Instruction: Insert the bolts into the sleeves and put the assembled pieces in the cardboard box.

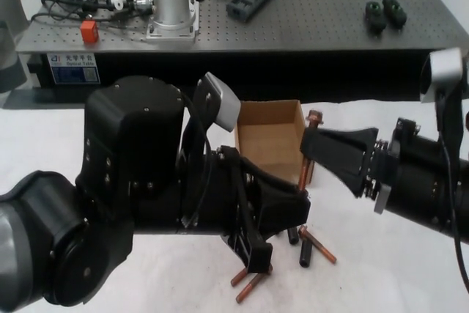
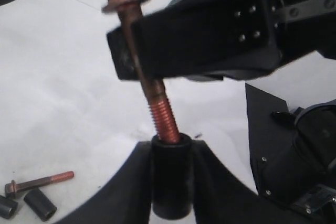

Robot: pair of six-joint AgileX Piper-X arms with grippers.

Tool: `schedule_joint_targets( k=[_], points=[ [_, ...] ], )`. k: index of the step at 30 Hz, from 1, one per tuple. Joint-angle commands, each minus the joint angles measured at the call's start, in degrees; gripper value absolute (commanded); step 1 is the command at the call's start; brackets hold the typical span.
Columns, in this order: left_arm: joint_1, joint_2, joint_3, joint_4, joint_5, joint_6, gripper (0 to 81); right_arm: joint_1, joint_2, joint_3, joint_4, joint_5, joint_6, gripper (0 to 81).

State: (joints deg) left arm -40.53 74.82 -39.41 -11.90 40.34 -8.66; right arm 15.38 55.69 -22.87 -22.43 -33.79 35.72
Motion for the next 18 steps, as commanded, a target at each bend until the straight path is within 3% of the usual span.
schedule_joint_targets(
  k=[1, 11, 18],
  points=[
    [0.0, -0.8, -0.7, -2.4, 1.4, -0.4, 0.7, 0.1, 0.1, -0.2, 1.1, -1.1, -1.0, 0.6],
    [0.0, -0.8, -0.7, -3.2, -5.5, -0.4, 0.7, 0.1, 0.1, -0.2, 1.5, -4.3, -4.2, 0.6],
    [0.0, -0.8, -0.7, -3.8, -7.2, 0.1, 0.7, 0.9, 0.0, -0.2, 1.5, -4.5, -12.9, 0.6]
  ],
)
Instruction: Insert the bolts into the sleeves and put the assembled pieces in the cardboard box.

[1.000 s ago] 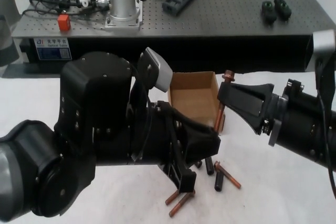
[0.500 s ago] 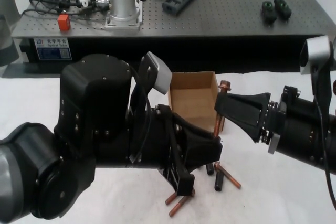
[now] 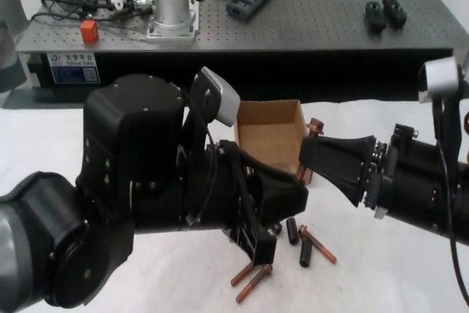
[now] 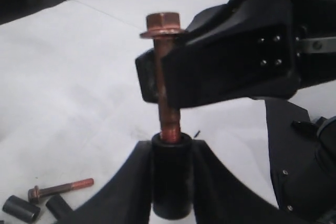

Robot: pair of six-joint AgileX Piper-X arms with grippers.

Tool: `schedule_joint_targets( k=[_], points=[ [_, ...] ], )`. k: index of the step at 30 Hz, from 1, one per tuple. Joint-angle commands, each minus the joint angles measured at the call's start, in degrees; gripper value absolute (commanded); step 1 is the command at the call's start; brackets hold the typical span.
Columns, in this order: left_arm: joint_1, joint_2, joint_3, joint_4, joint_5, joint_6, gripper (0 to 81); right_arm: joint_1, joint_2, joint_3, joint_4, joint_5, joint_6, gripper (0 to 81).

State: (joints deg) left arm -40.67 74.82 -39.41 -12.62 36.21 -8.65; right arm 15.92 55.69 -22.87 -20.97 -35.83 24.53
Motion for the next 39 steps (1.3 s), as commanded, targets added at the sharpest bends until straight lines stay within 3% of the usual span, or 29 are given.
schedule_joint_targets(
  k=[1, 7, 9, 12, 14, 18, 21, 26, 29, 33, 39],
  points=[
    [0.1, -0.8, -0.7, -3.5, -3.1, 0.1, 0.7, 0.9, 0.0, -0.2, 0.3, -2.5, -3.4, 0.6],
    [0.1, -0.8, -0.7, -4.2, -3.1, 0.8, 0.7, 3.2, 0.0, -0.2, 4.6, -0.9, -8.3, 2.7],
    [0.1, -0.8, -0.7, -4.2, -3.1, 1.3, 0.7, 3.2, 0.0, -0.2, 4.6, -0.1, -8.3, 10.9],
    [0.1, -0.8, -0.7, -4.2, -3.1, 1.4, 0.7, 3.2, -0.2, -0.2, 3.1, 1.1, -6.7, 34.2],
    [0.1, -0.8, -0.7, -4.2, -3.1, 1.7, 0.7, 2.9, -0.8, -0.2, 2.8, 3.2, -3.8, 43.3],
    [0.1, -0.8, -0.7, -4.2, -3.5, 3.6, 0.7, 1.3, -3.5, -0.2, 5.4, 5.3, -4.0, 41.0],
    [0.1, -0.8, -0.7, -4.2, -8.9, 3.6, 0.7, -0.9, -6.0, -0.2, 10.0, 6.0, -7.2, 40.5],
    [1.0, 0.9, -1.4, -4.2, -20.6, 0.4, 0.7, -5.2, -9.1, -0.2, 22.9, 13.5, -11.5, 40.5],
    [2.7, 5.1, -4.2, -3.5, -21.5, -3.4, 0.7, -6.8, -9.1, -0.2, 28.6, 14.0, -11.8, 40.5],
    [4.7, 14.4, -13.3, 2.5, -22.1, -4.6, 0.7, -6.8, -9.1, -0.2, 33.1, 19.9, -13.3, 40.5],
    [5.1, 31.0, -35.0, 22.9, -27.2, -1.4, 0.7, -6.8, -9.1, -0.2, 40.4, 29.8, -13.9, 40.5]
  ],
)
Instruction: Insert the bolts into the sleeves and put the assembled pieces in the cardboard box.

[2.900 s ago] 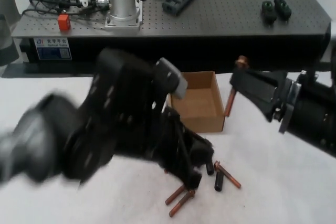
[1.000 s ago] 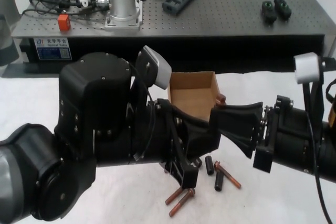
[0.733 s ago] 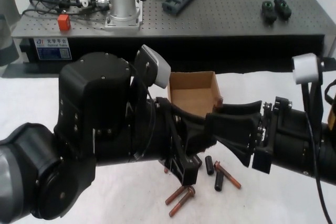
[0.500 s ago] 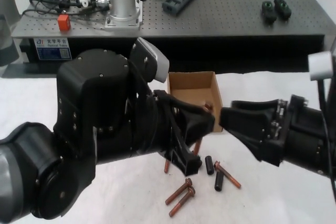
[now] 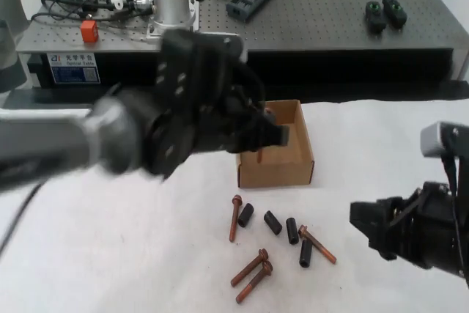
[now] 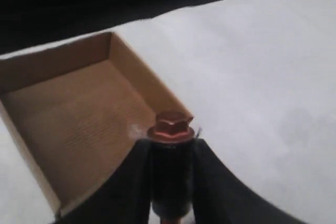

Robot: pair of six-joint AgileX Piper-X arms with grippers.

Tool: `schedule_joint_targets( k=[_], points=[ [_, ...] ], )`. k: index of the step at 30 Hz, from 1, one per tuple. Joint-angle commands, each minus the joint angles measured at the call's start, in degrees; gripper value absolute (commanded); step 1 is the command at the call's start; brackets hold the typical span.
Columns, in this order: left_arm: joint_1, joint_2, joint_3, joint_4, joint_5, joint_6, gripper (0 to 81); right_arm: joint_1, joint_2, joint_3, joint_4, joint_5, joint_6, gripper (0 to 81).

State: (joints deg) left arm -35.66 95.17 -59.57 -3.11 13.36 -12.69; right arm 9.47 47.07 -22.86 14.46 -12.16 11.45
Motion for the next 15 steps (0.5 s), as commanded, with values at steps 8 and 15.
schedule_joint_targets(
  k=[8, 15],
  points=[
    [0.9, 33.0, -48.4, 37.3, -10.3, 5.9, 0.7, -0.4, -0.5, -0.3, 10.5, 6.2, -0.8, 40.5],
    [1.5, 41.8, -61.2, 45.9, -11.9, 6.9, 0.7, -0.4, -0.5, -0.3, 10.5, 6.0, -0.8, 40.5]
  ],
)
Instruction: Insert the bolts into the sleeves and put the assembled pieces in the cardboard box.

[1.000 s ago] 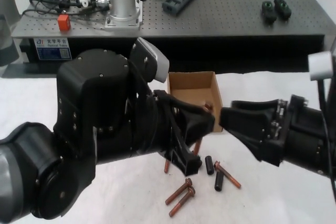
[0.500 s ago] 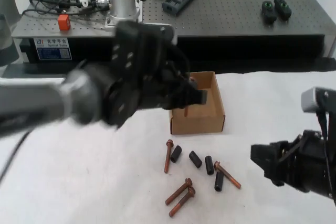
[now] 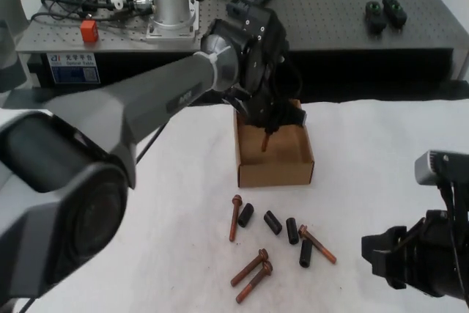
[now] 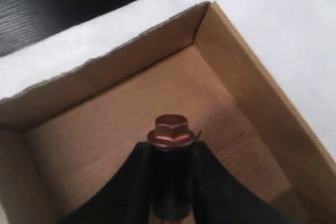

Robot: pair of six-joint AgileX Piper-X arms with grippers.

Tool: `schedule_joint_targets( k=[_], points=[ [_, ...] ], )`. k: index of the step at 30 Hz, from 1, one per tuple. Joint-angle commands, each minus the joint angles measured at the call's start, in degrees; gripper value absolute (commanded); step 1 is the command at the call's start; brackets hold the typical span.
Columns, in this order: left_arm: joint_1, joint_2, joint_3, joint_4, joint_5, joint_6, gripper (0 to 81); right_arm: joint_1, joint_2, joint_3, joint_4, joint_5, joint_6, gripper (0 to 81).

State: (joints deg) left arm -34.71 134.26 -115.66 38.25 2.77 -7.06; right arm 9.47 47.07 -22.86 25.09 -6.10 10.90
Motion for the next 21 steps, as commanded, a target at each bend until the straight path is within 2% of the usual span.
schedule_joint_targets(
  k=[1, 4, 6, 8, 13, 14, 16, 18, 21],
  points=[
    [0.6, 3.1, -5.2, 5.4, -1.3, 1.2, 0.7, -0.4, -0.4, -0.3, -0.1, 0.3, -0.3, 40.5],
    [0.7, 3.5, -5.0, 7.1, -1.3, 1.2, 0.2, -0.4, 0.9, -0.6, 0.5, 1.7, -1.8, 39.6],
    [0.9, 3.5, -5.0, 7.6, -1.3, 1.2, 3.4, -0.4, 3.7, -1.9, 2.1, 1.9, -4.6, 37.5],
    [0.9, 3.4, -5.0, 8.0, -1.3, 1.1, 9.5, -0.3, 7.0, -3.5, 2.7, 3.0, -8.3, 35.6],
    [0.9, 2.6, -5.0, 10.2, -1.3, 1.1, 34.5, -0.2, 16.7, -9.1, 2.4, 4.9, -14.5, 34.9],
    [0.9, 2.0, -5.1, 11.1, -1.3, 1.1, 37.2, -0.2, 19.1, -10.5, 2.4, 5.6, -15.8, 34.9],
    [0.9, 0.1, -5.1, 13.3, -1.6, 1.2, 38.0, 0.0, 24.2, -13.6, 2.8, 5.7, -18.3, 34.9],
    [0.9, -3.0, -5.0, 15.8, -2.8, 0.1, 35.1, 0.0, 29.0, -16.6, 4.9, 5.7, -21.1, 34.9],
    [0.9, -8.7, -2.8, 16.3, -5.2, 1.6, 31.3, 0.3, 35.3, -21.7, 8.2, 5.5, -21.2, 34.9]
  ],
)
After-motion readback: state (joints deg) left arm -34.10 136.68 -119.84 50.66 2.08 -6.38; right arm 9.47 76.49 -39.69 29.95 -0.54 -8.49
